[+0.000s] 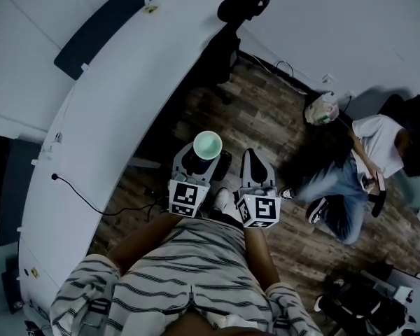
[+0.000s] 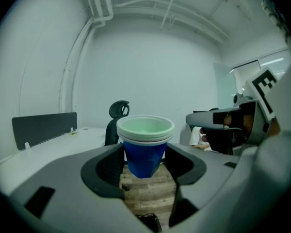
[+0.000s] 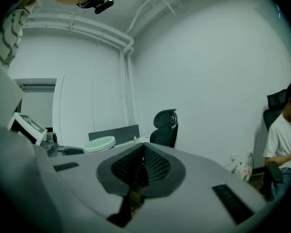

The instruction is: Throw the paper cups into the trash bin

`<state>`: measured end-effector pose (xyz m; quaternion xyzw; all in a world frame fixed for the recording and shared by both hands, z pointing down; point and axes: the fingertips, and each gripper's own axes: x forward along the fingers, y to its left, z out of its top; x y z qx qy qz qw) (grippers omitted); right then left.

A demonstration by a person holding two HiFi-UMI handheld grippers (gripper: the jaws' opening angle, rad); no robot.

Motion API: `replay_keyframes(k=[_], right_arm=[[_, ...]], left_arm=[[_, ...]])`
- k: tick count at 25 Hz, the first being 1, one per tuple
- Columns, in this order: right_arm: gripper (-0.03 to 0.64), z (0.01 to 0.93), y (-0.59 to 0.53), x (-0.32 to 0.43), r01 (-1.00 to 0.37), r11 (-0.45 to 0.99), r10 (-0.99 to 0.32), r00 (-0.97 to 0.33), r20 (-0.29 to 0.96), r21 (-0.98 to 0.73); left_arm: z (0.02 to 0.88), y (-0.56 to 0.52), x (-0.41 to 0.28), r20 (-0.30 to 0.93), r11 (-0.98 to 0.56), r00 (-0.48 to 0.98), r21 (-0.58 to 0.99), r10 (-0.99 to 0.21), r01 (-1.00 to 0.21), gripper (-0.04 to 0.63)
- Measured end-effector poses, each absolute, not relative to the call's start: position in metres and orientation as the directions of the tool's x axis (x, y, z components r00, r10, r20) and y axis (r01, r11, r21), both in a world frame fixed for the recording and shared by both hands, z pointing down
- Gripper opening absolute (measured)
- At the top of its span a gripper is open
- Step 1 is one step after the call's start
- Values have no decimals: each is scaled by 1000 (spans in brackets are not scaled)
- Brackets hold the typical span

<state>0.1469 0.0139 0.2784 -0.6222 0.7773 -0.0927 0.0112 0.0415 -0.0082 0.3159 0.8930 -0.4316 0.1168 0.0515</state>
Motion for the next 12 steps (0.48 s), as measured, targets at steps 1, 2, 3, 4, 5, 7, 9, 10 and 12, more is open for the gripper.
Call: replay_keyframes(k=[1, 2, 3, 4, 5, 7, 9, 10, 12], right_arm=[[11, 279, 15, 149, -966, 202, -971, -219, 99, -159], [11, 281, 17, 151, -968, 196, -971, -214, 102, -159], [11, 283, 18, 153, -969, 191, -972, -209, 108, -160], [11, 286, 19, 154, -969, 187, -972, -207, 114, -160], [11, 288, 20, 155, -969, 185, -971, -206, 122, -162], [11, 294, 21, 153, -968, 188, -968, -212, 138, -167], [11, 299, 22, 151, -968, 192, -964, -217, 153, -164], [11, 302, 22, 150, -968, 193, -963, -218, 160, -159], [11, 306, 23, 149, -970, 193, -961, -217, 172, -149]], left_arm=[[318, -7, 44, 258, -625, 603, -8, -755, -780, 278], [320, -6, 45, 263, -627, 604, -5, -752, -779, 278], [322, -5, 47, 269, -629, 606, -1, -749, -777, 278], [324, -4, 48, 276, -631, 607, 3, -745, -776, 278], [327, -3, 50, 282, -633, 609, 7, -741, -774, 278], [333, 0, 52, 298, -638, 613, 16, -732, -770, 278], [340, 1, 54, 312, -640, 614, 26, -725, -768, 278], [343, 2, 55, 318, -639, 614, 32, -722, -768, 278], [349, 4, 56, 330, -633, 610, 49, -720, -773, 278]])
